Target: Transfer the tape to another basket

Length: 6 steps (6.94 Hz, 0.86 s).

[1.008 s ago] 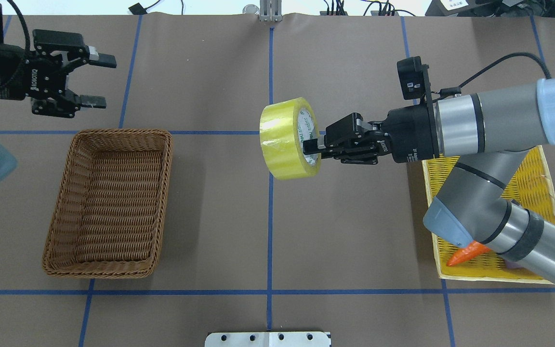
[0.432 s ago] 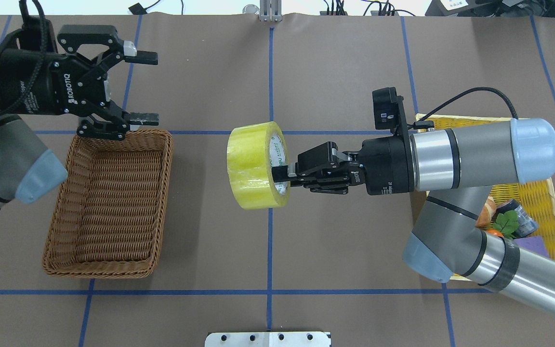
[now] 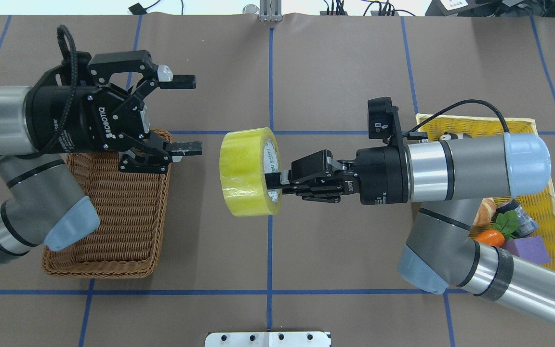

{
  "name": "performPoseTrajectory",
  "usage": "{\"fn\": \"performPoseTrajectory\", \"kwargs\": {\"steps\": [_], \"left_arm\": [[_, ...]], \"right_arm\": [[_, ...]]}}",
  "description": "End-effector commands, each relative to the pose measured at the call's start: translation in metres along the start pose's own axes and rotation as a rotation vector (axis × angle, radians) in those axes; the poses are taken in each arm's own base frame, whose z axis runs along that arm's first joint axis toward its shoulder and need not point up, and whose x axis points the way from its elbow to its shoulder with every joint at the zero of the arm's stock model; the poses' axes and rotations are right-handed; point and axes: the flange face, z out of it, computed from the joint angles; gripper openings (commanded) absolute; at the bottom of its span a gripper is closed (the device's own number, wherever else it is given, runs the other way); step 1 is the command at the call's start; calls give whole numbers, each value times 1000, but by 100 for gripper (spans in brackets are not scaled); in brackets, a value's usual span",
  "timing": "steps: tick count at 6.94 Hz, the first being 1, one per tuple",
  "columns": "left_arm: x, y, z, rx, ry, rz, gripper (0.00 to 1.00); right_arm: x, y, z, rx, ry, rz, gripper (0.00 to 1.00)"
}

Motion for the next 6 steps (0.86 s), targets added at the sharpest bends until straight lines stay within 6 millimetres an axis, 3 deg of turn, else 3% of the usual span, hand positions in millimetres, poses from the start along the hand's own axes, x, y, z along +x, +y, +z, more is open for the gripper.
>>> {"fn": "performPoseTrajectory", "kwargs": {"steps": [1, 4, 5, 6], "left_arm": [[-17, 12, 25, -15, 36, -38, 98], [-30, 20, 38, -13, 59, -65, 94], [-32, 21, 38, -15, 57, -67, 80], [-38, 25, 43, -27, 49, -79, 53]], "right_arm": [[2, 3, 2, -6, -8, 1, 0], [1, 3, 2, -1, -11, 0, 0], [1, 2, 3, 10, -17, 1, 0], [-1, 2, 4, 15, -19, 3, 48]]}}
